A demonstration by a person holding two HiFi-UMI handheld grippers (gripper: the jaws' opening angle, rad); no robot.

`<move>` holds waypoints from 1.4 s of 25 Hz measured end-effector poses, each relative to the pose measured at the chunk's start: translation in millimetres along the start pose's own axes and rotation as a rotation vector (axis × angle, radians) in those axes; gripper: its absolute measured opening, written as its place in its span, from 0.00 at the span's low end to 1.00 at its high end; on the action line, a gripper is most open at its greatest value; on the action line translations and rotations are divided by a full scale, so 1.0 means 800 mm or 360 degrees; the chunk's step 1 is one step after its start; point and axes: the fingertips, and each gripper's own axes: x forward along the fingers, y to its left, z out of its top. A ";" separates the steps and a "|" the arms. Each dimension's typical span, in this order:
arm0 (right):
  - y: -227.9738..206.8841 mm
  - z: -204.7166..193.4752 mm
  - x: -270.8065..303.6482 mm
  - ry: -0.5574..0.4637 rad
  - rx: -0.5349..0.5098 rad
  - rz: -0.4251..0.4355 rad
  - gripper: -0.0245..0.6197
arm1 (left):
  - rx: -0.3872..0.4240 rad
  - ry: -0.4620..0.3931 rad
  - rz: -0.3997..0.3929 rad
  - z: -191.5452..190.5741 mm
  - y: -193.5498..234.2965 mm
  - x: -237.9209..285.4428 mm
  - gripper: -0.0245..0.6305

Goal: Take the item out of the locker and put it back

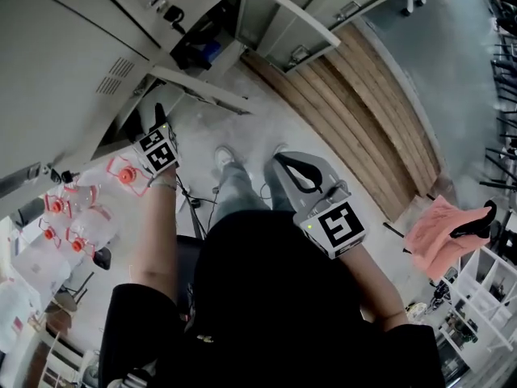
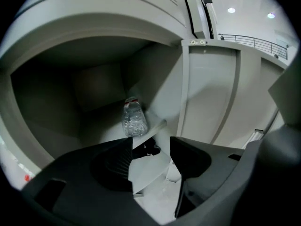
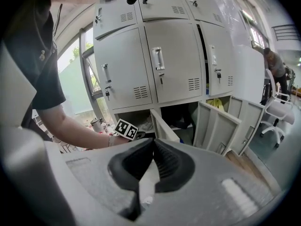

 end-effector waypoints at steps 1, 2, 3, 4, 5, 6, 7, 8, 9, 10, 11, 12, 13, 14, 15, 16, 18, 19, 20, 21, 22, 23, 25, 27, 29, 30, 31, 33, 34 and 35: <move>0.000 0.003 0.000 -0.0012 -0.0004 0.0013 0.03 | 0.0000 0.0000 -0.0003 0.001 -0.001 -0.007 0.43; -0.001 0.006 0.001 -0.0025 -0.0006 0.0026 0.03 | -0.0004 -0.0004 -0.0008 0.002 -0.003 -0.014 0.43; -0.002 0.009 0.001 -0.0040 -0.0008 0.0038 0.03 | -0.0011 -0.0009 -0.0014 0.004 -0.004 -0.020 0.43; -0.004 0.011 0.001 -0.0061 -0.0015 0.0049 0.03 | -0.0019 -0.0015 -0.0022 0.006 -0.007 -0.028 0.43; -0.006 0.012 0.001 -0.0082 -0.0025 0.0060 0.03 | -0.0026 -0.0024 -0.0033 0.009 -0.010 -0.036 0.43; -0.008 0.014 0.001 -0.0099 -0.0032 0.0071 0.03 | -0.0030 -0.0035 -0.0045 0.013 -0.014 -0.044 0.43; -0.009 0.016 0.001 -0.0111 -0.0033 0.0080 0.03 | -0.0028 -0.0050 -0.0056 0.017 -0.017 -0.054 0.43; -0.011 0.018 0.000 -0.0121 -0.0033 0.0084 0.03 | -0.0026 -0.0066 -0.0063 0.021 -0.021 -0.063 0.43; -0.012 0.021 -0.001 -0.0132 -0.0036 0.0087 0.04 | -0.0026 -0.0081 -0.0068 0.025 -0.024 -0.073 0.43; -0.013 0.025 -0.001 -0.0144 -0.0041 0.0092 0.03 | -0.0030 -0.0095 -0.0069 0.029 -0.027 -0.082 0.43; -0.013 0.027 -0.002 -0.0157 -0.0046 0.0100 0.03 | -0.0037 -0.0106 -0.0071 0.032 -0.029 -0.092 0.43; -0.013 0.030 -0.003 -0.0170 -0.0049 0.0109 0.03 | -0.0047 -0.0115 -0.0075 0.035 -0.031 -0.100 0.43; -0.014 0.032 -0.004 -0.0182 -0.0051 0.0117 0.03 | -0.0056 -0.0122 -0.0082 0.038 -0.034 -0.108 0.43; -0.015 0.034 -0.005 -0.0190 -0.0051 0.0123 0.03 | -0.0065 -0.0126 -0.0095 0.040 -0.038 -0.116 0.43; -0.017 0.036 -0.006 -0.0196 -0.0050 0.0129 0.03 | -0.0077 -0.0130 -0.0110 0.042 -0.043 -0.124 0.42; -0.019 0.038 -0.006 -0.0202 -0.0051 0.0134 0.04 | -0.0090 -0.0134 -0.0125 0.045 -0.048 -0.133 0.39; -0.023 0.042 -0.008 -0.0218 -0.0057 0.0142 0.03 | -0.0117 -0.0151 -0.0150 0.052 -0.056 -0.150 0.37; -0.024 0.045 -0.008 -0.0227 -0.0060 0.0146 0.03 | -0.0130 -0.0161 -0.0160 0.057 -0.060 -0.160 0.36; -0.025 0.047 -0.009 -0.0235 -0.0063 0.0152 0.03 | -0.0143 -0.0171 -0.0172 0.061 -0.063 -0.169 0.34; -0.026 0.049 -0.010 -0.0243 -0.0068 0.0159 0.03 | -0.0157 -0.0181 -0.0187 0.066 -0.066 -0.178 0.33; -0.026 0.051 -0.011 -0.0251 -0.0074 0.0166 0.03 | -0.0170 -0.0195 -0.0205 0.071 -0.070 -0.187 0.30; -0.026 0.052 -0.012 -0.0260 -0.0081 0.0175 0.03 | -0.0178 -0.0215 -0.0223 0.078 -0.074 -0.197 0.26; -0.026 0.054 -0.013 -0.0273 -0.0089 0.0191 0.03 | -0.0173 -0.0271 -0.0250 0.095 -0.080 -0.218 0.20; -0.025 0.056 -0.013 -0.0285 -0.0089 0.0207 0.03 | -0.0152 -0.0331 -0.0261 0.112 -0.085 -0.240 0.15; -0.024 0.058 -0.015 -0.0296 -0.0095 0.0227 0.03 | -0.0128 -0.0388 -0.0270 0.129 -0.090 -0.260 0.11; -0.024 0.059 -0.016 -0.0302 -0.0101 0.0238 0.03 | -0.0123 -0.0414 -0.0280 0.138 -0.094 -0.270 0.09; -0.025 0.060 -0.017 -0.0307 -0.0108 0.0247 0.03 | -0.0125 -0.0437 -0.0296 0.145 -0.099 -0.279 0.08; -0.026 0.061 -0.020 -0.0315 -0.0121 0.0263 0.03 | -0.0133 -0.0467 -0.0345 0.159 -0.111 -0.296 0.07; -0.027 0.062 -0.021 -0.0317 -0.0124 0.0269 0.03 | -0.0130 -0.0479 -0.0379 0.165 -0.119 -0.304 0.07; -0.028 0.062 -0.022 -0.0319 -0.0126 0.0275 0.03 | -0.0119 -0.0494 -0.0419 0.171 -0.128 -0.312 0.06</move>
